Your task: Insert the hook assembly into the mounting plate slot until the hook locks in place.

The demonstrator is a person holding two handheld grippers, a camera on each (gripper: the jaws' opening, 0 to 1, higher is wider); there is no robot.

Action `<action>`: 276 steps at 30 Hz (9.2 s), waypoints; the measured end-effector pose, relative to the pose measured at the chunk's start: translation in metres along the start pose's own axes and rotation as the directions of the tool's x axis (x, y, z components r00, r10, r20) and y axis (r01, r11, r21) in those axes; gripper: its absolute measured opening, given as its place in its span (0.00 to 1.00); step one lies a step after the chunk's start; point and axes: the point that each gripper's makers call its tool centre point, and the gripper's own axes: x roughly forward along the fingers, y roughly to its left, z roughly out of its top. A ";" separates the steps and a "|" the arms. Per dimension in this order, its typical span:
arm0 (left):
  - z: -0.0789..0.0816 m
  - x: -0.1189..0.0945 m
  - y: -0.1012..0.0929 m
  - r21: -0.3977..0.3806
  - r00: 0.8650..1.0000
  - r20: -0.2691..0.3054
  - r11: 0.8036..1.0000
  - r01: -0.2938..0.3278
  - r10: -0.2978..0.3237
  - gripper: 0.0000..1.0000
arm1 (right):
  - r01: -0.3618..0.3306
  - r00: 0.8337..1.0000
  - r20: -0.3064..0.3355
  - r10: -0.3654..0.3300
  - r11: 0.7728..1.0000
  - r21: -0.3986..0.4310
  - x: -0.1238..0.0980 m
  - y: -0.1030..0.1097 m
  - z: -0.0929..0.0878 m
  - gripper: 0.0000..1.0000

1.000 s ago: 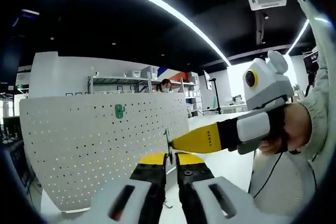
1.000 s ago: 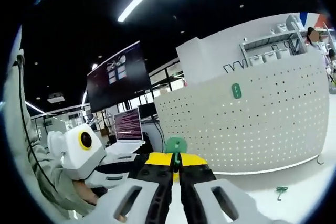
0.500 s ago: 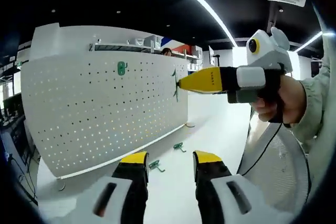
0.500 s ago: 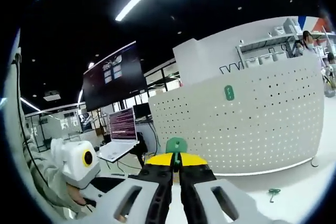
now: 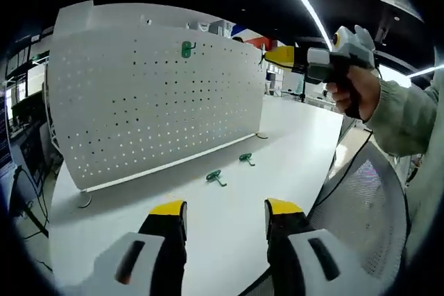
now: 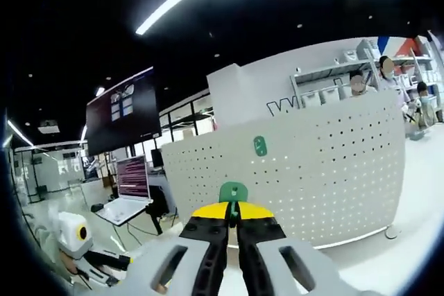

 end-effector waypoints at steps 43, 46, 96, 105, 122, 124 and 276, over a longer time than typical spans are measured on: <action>-0.020 -0.014 0.030 -0.035 0.998 -0.036 0.998 -0.045 0.044 0.44 | 0.211 0.977 0.038 -0.208 0.947 -0.241 0.103 -0.061 0.019 0.01; -0.021 -0.013 0.033 -0.037 0.998 -0.041 0.998 -0.050 0.048 0.44 | 0.215 0.977 0.044 -0.210 0.947 -0.239 0.111 -0.062 0.020 0.01; -0.023 0.000 0.041 -0.069 0.999 -0.041 0.997 -0.035 0.032 0.42 | 0.327 0.945 0.107 -0.310 0.912 -0.250 0.169 -0.083 0.042 0.01; -0.026 -0.002 0.046 -0.076 0.998 -0.044 0.996 -0.042 0.039 0.42 | 0.339 0.941 0.101 -0.323 0.908 -0.247 0.172 -0.084 0.036 0.01; -0.028 -0.004 0.046 -0.084 0.998 -0.043 0.995 -0.051 0.047 0.42 | 0.336 0.942 0.101 -0.321 0.898 -0.284 0.170 -0.085 0.035 0.02; -0.028 -0.004 0.046 -0.084 0.998 -0.042 0.995 -0.051 0.048 0.42 | 0.334 0.943 0.090 -0.322 0.893 -0.301 0.170 -0.085 0.032 0.02; -0.043 0.255 0.029 0.353 0.841 -0.479 0.821 0.448 -0.252 0.19 | 0.036 0.818 -0.574 -0.034 0.999 -0.008 -0.105 -0.040 -0.165 0.35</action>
